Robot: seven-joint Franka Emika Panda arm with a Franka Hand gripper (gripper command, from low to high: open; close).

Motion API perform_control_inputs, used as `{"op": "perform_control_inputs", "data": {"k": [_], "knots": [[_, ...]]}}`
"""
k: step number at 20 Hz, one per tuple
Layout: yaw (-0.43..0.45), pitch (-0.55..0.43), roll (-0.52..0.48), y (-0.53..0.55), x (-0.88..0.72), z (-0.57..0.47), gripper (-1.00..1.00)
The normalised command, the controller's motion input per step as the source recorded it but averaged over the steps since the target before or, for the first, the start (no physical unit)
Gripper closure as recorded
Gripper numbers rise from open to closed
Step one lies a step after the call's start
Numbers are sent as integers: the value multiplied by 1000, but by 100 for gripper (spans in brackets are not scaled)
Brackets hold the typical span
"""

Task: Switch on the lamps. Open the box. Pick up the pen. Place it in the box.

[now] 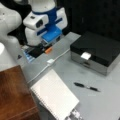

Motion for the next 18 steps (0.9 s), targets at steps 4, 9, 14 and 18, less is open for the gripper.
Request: {"op": "perform_control_inputs", "data": {"k": [4, 9, 14, 18], "knots": [[297, 164, 238, 53, -46, -27, -100], [216, 156, 222, 216, -173, -2, -100], [45, 51, 116, 310, -225, 1, -100], [-53, -30, 72, 330, -250, -61, -100]]}}
